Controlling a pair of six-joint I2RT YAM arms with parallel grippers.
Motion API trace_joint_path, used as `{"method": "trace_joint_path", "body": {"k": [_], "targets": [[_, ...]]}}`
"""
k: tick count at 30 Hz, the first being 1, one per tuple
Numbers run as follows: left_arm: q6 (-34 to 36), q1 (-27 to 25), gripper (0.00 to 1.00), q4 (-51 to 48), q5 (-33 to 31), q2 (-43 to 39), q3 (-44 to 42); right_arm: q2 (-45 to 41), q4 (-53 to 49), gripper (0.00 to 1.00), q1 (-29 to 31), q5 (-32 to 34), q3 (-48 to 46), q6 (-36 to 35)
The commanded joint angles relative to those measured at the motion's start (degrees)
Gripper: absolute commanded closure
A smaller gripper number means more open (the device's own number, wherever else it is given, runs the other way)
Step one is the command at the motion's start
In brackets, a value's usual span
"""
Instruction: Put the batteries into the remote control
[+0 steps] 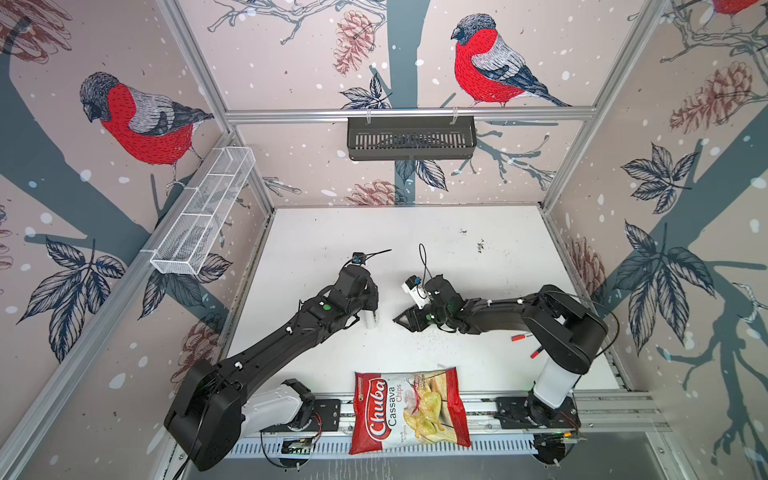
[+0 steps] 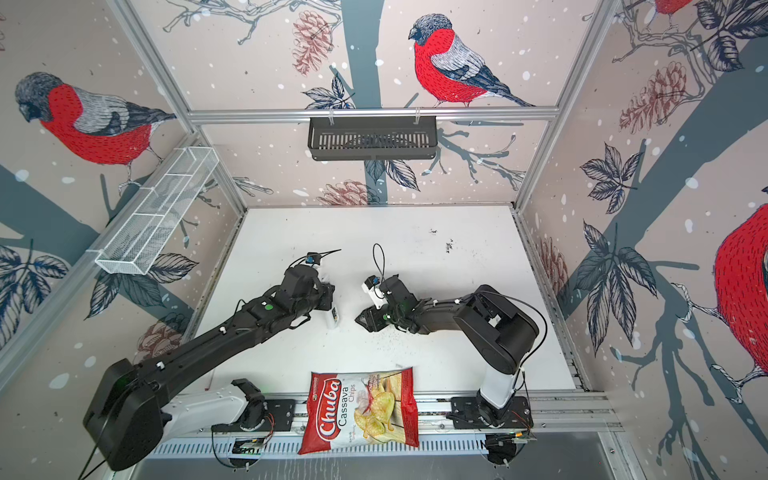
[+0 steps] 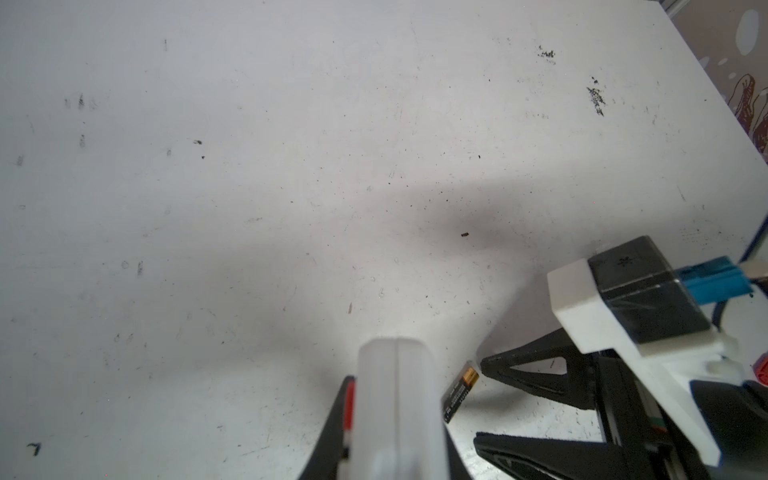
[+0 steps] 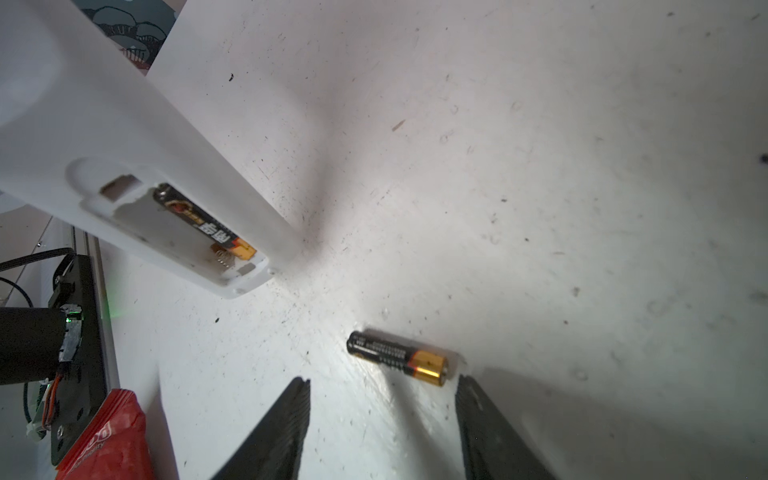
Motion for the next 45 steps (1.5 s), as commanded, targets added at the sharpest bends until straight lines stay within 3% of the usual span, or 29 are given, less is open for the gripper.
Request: {"method": "trace_joint_path", "body": {"k": [1, 5, 8, 13, 21, 28, 36, 45], "targets": [[-1.31, 1.98, 1.00, -1.05, -0.68, -1.94, 0.36, -0.88, -2.52, 0.41, -0.11, 0.41, 1.33, 2.04], [-1.33, 6.01, 1.00, -3.08, 0.94, -6.32, 0.41, -1.86, -11.04, 0.41, 1.16, 4.77, 3.94, 6.41], [-0.89, 6.54, 1.00, -4.18, 0.47, -8.84, 0.85, -2.63, -10.36, 0.39, 4.08, 7.50, 4.66, 6.00], [-0.82, 7.09, 1.00, -5.63, 0.19, -11.39, 0.96, 2.19, -9.78, 0.43, 4.81, 2.38, 10.83, 3.90], [-0.73, 8.29, 1.00, -8.42, -0.66, -16.81, -0.03, 10.38, -16.32, 0.44, 5.39, 0.05, 18.80, 2.01], [-1.06, 8.45, 1.00, -7.59, 0.31, -16.82, -0.32, 6.04, -20.50, 0.49, 7.13, 0.53, 14.83, 0.30], [-1.26, 8.48, 1.00, -6.14, 1.78, -15.98, -0.54, -5.55, -21.53, 0.47, 5.37, 4.41, 7.27, -0.22], [-1.08, 8.63, 1.00, -5.41, 2.48, -15.76, -0.61, -8.65, -27.46, 0.47, 3.95, 10.23, 3.25, 7.43]]}}
